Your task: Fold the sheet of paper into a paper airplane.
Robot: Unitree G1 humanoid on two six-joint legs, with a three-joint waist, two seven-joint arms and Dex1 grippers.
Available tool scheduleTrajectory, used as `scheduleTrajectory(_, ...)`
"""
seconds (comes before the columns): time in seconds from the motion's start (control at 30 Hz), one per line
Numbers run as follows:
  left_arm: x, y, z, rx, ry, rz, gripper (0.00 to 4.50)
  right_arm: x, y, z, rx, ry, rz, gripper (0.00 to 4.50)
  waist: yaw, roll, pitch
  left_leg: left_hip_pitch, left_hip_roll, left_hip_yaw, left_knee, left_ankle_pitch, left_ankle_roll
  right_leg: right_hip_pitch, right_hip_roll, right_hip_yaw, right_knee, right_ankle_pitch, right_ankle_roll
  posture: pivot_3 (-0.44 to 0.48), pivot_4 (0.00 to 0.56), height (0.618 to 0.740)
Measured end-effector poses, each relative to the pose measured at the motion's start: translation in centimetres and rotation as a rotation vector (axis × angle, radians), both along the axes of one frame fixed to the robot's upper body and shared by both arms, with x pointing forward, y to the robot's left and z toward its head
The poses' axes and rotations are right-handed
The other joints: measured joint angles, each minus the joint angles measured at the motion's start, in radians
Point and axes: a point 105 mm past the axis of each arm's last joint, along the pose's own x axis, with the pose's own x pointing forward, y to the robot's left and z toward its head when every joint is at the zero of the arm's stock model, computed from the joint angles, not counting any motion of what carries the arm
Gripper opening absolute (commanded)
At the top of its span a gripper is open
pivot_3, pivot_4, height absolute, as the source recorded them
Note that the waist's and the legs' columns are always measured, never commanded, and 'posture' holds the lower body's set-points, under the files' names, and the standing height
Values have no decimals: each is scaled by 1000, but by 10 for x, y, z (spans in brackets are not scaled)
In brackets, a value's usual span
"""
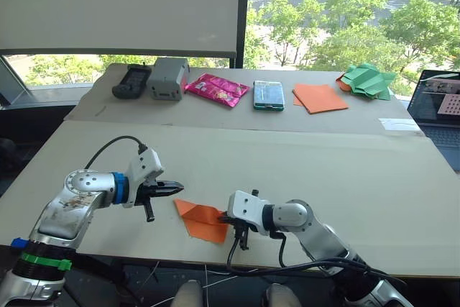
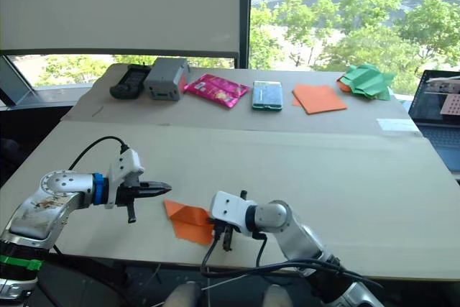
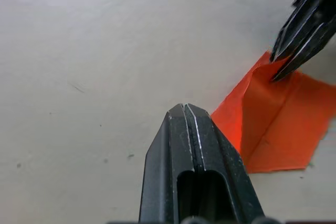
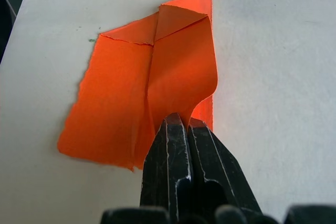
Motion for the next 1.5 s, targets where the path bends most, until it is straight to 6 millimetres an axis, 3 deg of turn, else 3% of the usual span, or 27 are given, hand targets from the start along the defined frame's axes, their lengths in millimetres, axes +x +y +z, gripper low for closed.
scheduleTrajectory(0.13,-22,-10,-18,-28,110,-75,0,0,2,0,5,4,-6,26,-6,2,0,1,0,0,-1,0,0,0,0,0,0,0,0,0,150,702)
scheduleTrajectory(0.27,-13,-8,-27,-66,130,-23,0,1,1,0,4,4,-10,26,-5,0,0,0,0,0,0,0,0,0,0,0,0,0,0,0,150,702)
scheduleTrajectory(0.6,0,-4,-66,32,135,-13,0,0,2,1,-2,16,-15,26,-5,0,0,0,0,0,0,0,0,-1,0,0,0,0,0,0,150,702)
scheduleTrajectory(0.73,2,-6,-68,46,112,-28,0,1,2,1,-3,19,-23,26,-4,0,0,0,0,0,0,0,0,-1,0,0,0,0,0,0,150,702)
scheduleTrajectory(0.77,2,-6,-68,48,110,-29,0,0,2,2,-1,17,-24,611,-4,0,0,0,0,0,0,0,0,-1,0,0,0,0,-1,0,150,702)
scheduleTrajectory(0.97,2,-10,-67,53,100,-45,0,12,-5,13,72,51,-136,2554,-1,1,1,-2,0,0,0,0,0,-2,0,0,-1,0,0,0,150,702)
scheduleTrajectory(1.13,0,-10,-67,58,101,-53,0,11,6,49,165,-32,-88,2554,3,1,1,-1,0,0,-1,0,0,-2,0,0,0,0,0,0,150,702)
scheduleTrajectory(1.2,0,-11,-66,63,97,-57,0,4,13,51,172,-48,-39,2554,4,1,1,-1,0,0,-1,0,0,-2,0,0,-1,0,-1,0,150,702)
scheduleTrajectory(1.33,-1,-10,-67,78,93,-60,0,-8,29,42,156,-19,51,1473,4,1,1,-2,0,0,-1,0,0,-2,0,0,-2,0,-1,0,150,702)
scheduleTrajectory(1.47,-1,-9,-66,88,88,-62,0,-6,37,26,119,25,77,30,0,2,1,-1,0,0,-1,0,0,-2,0,0,-1,0,-1,0,150,702)
scheduleTrajectory(1.5,-2,-9,-66,88,88,-64,0,-5,37,22,111,30,76,30,-1,2,1,-1,0,0,-1,0,0,-2,0,0,-1,0,-1,0,150,702)
